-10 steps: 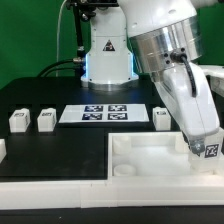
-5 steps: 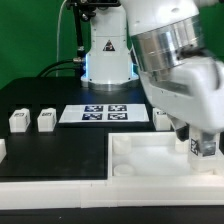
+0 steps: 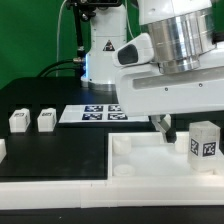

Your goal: Assemble one leg

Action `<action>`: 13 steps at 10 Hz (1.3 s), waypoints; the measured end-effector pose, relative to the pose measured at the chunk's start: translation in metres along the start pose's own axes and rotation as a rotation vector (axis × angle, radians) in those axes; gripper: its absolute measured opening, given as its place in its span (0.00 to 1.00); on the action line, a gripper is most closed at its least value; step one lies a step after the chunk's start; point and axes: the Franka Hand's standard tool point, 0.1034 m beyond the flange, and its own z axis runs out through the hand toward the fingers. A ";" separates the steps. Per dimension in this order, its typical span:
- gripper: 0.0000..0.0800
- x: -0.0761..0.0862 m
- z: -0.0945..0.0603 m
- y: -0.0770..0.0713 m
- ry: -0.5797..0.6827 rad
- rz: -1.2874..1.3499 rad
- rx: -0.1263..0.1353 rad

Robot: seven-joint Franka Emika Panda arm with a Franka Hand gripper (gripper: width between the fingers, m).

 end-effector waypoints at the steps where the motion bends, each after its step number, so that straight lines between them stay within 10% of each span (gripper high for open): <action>1: 0.81 -0.002 0.001 -0.002 0.007 -0.194 -0.038; 4: 0.81 -0.008 0.006 -0.006 -0.006 -0.633 -0.104; 6: 0.81 -0.008 0.010 -0.001 -0.013 -0.655 -0.106; 8: 0.48 -0.008 0.010 -0.001 -0.013 -0.631 -0.106; 10: 0.36 -0.008 0.010 0.000 -0.012 -0.608 -0.106; 13: 0.36 -0.006 0.010 0.000 -0.001 -0.194 -0.098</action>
Offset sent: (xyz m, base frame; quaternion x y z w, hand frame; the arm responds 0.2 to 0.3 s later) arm -0.0013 0.0082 -0.0066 -0.0335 -0.0260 -0.3703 0.9280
